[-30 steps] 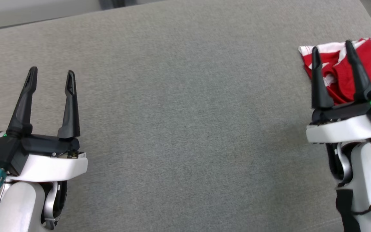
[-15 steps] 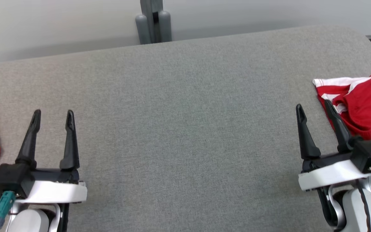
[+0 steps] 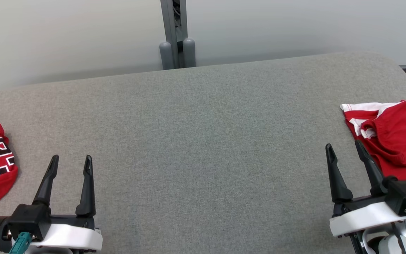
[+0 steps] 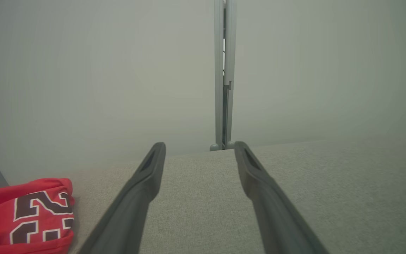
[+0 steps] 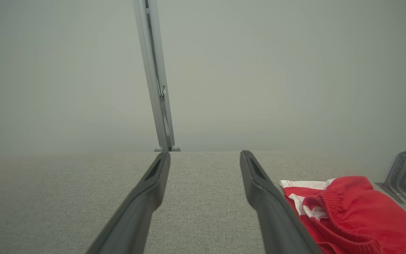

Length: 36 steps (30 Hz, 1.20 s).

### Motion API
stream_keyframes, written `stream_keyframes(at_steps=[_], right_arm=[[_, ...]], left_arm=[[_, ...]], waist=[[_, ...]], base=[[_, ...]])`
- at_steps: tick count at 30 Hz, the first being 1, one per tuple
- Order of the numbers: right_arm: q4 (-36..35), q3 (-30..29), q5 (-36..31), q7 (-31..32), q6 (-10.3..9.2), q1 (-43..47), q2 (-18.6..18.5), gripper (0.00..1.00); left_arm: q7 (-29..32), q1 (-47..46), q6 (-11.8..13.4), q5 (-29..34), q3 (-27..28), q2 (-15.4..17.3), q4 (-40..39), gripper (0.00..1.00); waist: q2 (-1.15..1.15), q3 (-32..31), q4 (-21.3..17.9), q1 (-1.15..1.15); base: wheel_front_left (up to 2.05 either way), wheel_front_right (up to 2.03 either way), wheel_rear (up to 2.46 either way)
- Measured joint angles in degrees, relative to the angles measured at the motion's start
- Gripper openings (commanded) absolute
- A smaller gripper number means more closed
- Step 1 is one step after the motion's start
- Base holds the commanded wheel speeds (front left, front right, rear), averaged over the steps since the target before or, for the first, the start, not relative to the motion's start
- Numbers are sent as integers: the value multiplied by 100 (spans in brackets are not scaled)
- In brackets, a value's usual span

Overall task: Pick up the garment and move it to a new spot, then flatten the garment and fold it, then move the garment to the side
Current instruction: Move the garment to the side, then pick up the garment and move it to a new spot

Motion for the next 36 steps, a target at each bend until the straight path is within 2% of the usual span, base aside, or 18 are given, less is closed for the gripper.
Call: stream_keyframes(at_steps=[15, 36], right_arm=[[-348, -53, 57, 199, 0, 336, 0, 100], [-331, -62, 141, 197, 0, 338, 0, 100]], left_arm=[[134, 268, 62, -119, -63, 26, -114, 100], [131, 249, 78, -196, -113, 63, 10, 100]], waist=[[0, -178, -16, 0], [0, -214, 32, 0]], base=[[0, 0, 0], [0, 0, 0]])
